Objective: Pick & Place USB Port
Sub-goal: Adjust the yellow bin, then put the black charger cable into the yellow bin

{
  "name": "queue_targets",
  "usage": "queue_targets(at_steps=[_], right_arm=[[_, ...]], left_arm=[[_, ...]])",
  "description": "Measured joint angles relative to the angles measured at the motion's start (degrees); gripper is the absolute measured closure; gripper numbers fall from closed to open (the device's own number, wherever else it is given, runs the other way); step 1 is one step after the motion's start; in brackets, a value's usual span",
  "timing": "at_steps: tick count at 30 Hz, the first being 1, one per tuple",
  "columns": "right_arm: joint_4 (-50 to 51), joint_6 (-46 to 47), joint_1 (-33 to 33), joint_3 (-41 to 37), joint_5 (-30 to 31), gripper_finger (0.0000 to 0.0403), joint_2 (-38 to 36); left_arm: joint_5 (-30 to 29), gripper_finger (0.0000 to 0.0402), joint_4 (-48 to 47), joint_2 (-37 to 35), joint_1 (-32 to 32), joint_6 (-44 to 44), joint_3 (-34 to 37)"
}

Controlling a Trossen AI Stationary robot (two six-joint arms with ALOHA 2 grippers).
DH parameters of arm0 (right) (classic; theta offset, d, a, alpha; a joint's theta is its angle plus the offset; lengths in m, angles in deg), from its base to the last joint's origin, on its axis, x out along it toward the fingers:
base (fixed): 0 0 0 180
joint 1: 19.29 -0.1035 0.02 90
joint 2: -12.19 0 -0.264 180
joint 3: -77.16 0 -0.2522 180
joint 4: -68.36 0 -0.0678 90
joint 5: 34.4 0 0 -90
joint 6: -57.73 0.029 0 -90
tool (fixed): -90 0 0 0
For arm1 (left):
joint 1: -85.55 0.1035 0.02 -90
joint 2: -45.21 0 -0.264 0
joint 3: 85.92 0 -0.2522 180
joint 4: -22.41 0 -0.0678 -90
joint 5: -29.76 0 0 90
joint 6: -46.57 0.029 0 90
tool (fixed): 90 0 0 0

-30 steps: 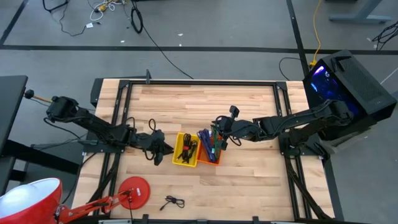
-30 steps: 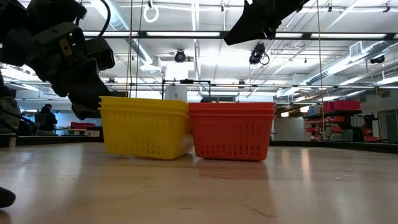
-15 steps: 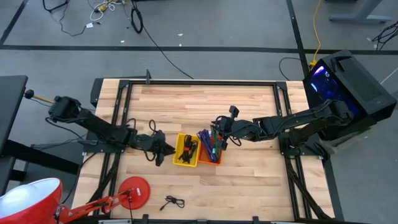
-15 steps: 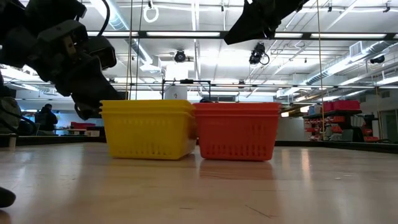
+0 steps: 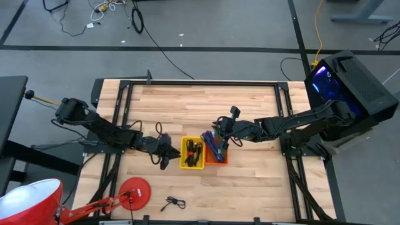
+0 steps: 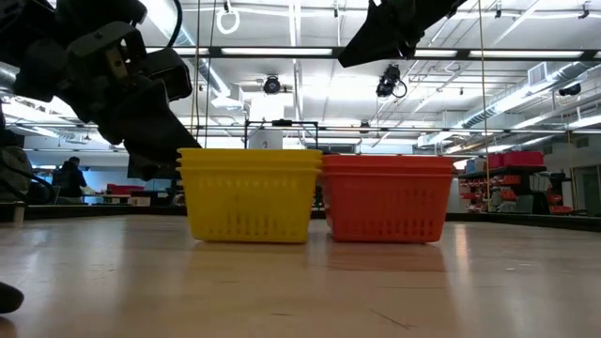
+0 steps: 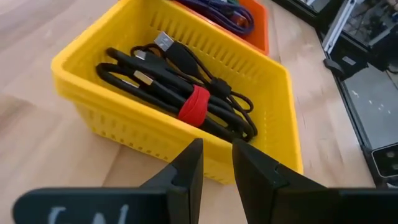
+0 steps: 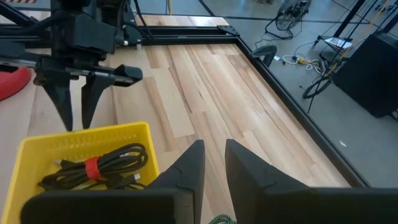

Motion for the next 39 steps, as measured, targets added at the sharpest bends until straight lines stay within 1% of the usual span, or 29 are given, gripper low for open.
queue_targets(at_steps=[6,10,15,18,21,24,27,29,34,39], right_arm=[[0.0,0.2,0.0,0.0,0.0,0.0337,0.0],[0.2,0.2,0.0,0.0,-0.1,0.0337,0.0],[0.9,0.5,0.0,0.0,-0.1,0.0337,0.0],[2.5,1.5,0.0,0.0,-0.2,0.0337,0.0],[3.9,2.4,0.0,0.0,-0.2,0.0337,0.0],[4.1,2.7,0.0,0.0,-0.2,0.0337,0.0],[4.1,2.7,0.0,0.0,-0.1,0.0337,0.0],[4.1,2.7,0.0,0.0,-0.1,0.0337,0.0],[4.0,2.7,0.0,0.0,-0.1,0.0337,0.0],[4.0,2.8,0.0,0.0,-0.1,0.0337,0.0]], left_arm=[[1.8,0.0313,0.5,4.1,0.0,0.2,-2.6],[2.8,0.0313,-0.5,5.0,0.1,2.9,-3.4],[5.9,0.0313,-3.3,0.9,1.9,4.5,-3.5],[8.9,0.0313,-8.5,-2.8,2.2,4.5,-3.5],[10.9,0.0313,-15.6,-6.1,1.5,3.0,-3.5],[14.2,0.0313,-19.0,-7.7,-0.3,0.1,-3.5],[19.5,0.0313,-18.9,-7.8,-3.6,-3.8,-3.6],[20.7,0.0313,-19.2,-7.6,-6.3,-5.8,-4.5],[20.0,0.0312,-20.0,-7.6,-11.7,-10.4,-7.2],[15.8,0.0312,-20.5,-7.6,-14.8,-14.3,-8.7]])
